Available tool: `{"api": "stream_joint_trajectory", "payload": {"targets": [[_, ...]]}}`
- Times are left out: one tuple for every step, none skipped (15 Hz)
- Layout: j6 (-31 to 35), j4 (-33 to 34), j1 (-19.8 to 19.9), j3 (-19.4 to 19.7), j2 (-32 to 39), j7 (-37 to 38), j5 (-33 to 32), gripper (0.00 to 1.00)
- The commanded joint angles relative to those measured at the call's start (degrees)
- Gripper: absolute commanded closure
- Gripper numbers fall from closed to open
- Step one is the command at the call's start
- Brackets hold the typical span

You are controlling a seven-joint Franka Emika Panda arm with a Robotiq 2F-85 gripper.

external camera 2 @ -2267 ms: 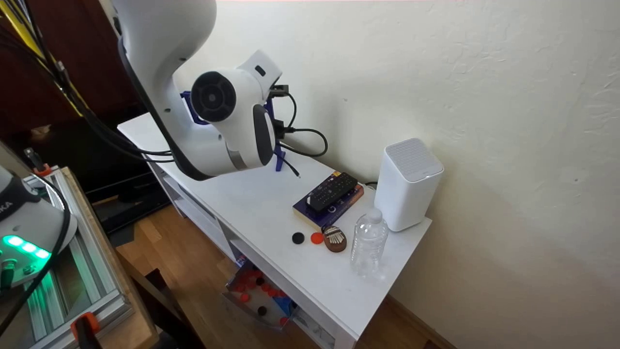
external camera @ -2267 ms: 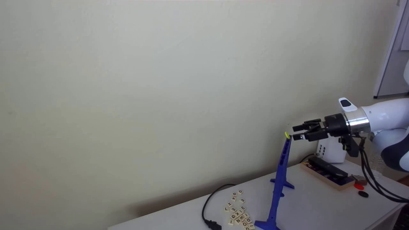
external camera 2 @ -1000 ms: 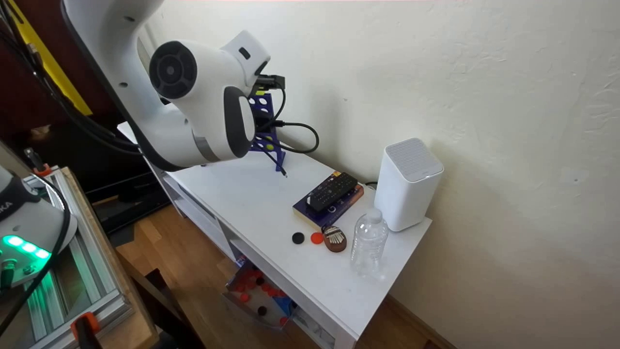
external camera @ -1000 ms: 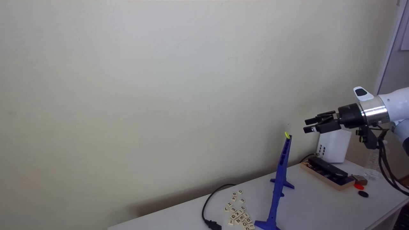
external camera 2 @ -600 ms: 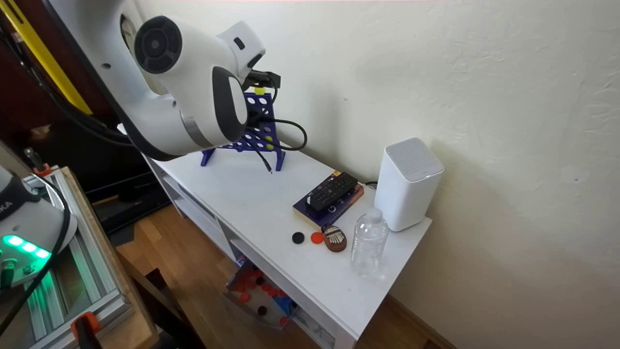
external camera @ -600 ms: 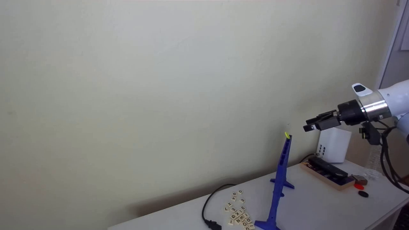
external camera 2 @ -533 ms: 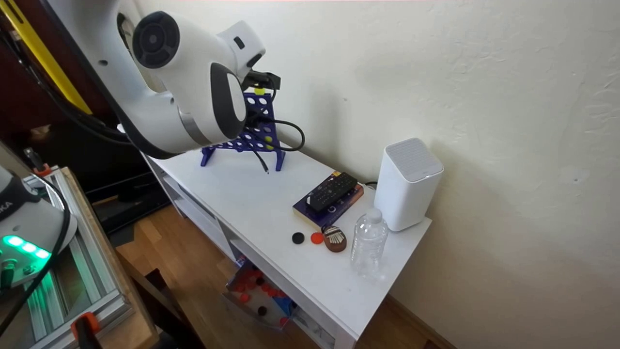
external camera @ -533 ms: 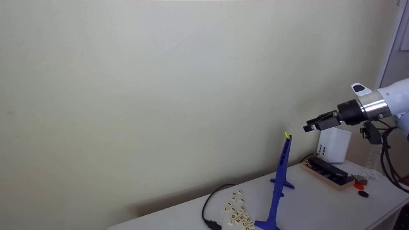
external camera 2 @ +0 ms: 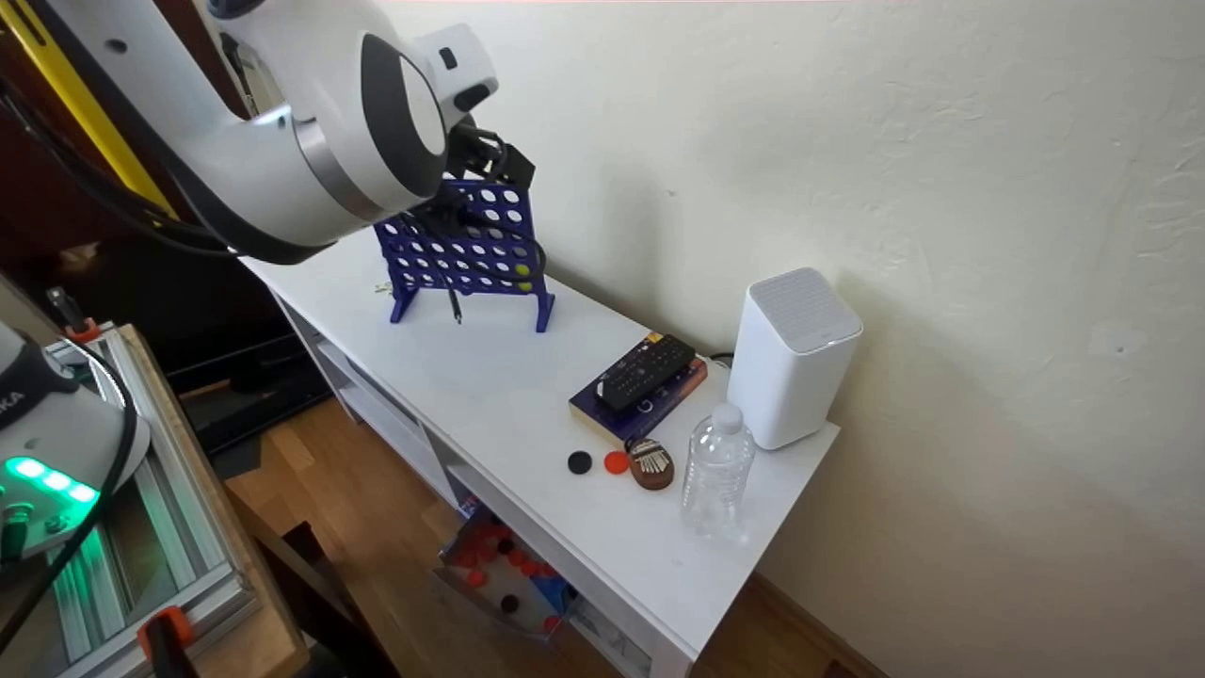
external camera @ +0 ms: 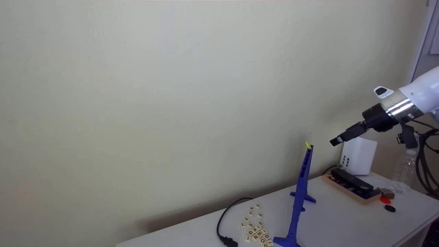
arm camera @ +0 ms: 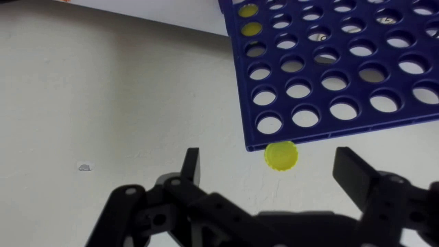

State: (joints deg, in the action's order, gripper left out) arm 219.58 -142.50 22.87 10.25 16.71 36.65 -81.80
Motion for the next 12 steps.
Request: {"api": "stream_joint_trajectory", "payload": {"targets": [[-7.3, -2.6, -1.2, 0.6, -6.7, 10.3, -8.2, 0.00], [-8.8, -2.6, -1.4, 0.5, -7.7, 13.2, -10.8, 0.00], [-10.4, -2.6, -1.8, 0.5, -8.5, 16.4, -13.5, 0.00], [-11.5, -2.6, -2.1, 0.5, -9.1, 19.3, -16.0, 0.00], [-12.8, -2.8, -2.5, 0.6, -10.0, 22.8, -19.0, 0.00], [-13.9, -2.8, -2.9, 0.7, -10.6, 25.6, -21.6, 0.00], [-14.9, -2.8, -3.4, 0.8, -11.4, 28.8, -24.4, 0.00], [-15.8, -2.7, -3.8, 0.8, -12.0, 31.7, -26.9, 0.00], [-16.5, -2.4, -4.3, 0.9, -12.3, 35.1, -29.8, 0.00], [-17.2, -2.2, -4.8, 1.1, -12.9, 38.1, -32.5, 0.00], [-18.3, -2.1, -5.3, 1.1, -13.7, 41.4, -35.0, 0.00], [-19.0, -1.8, -5.9, 1.3, -14.0, 44.7, -37.8, 0.00]]}}
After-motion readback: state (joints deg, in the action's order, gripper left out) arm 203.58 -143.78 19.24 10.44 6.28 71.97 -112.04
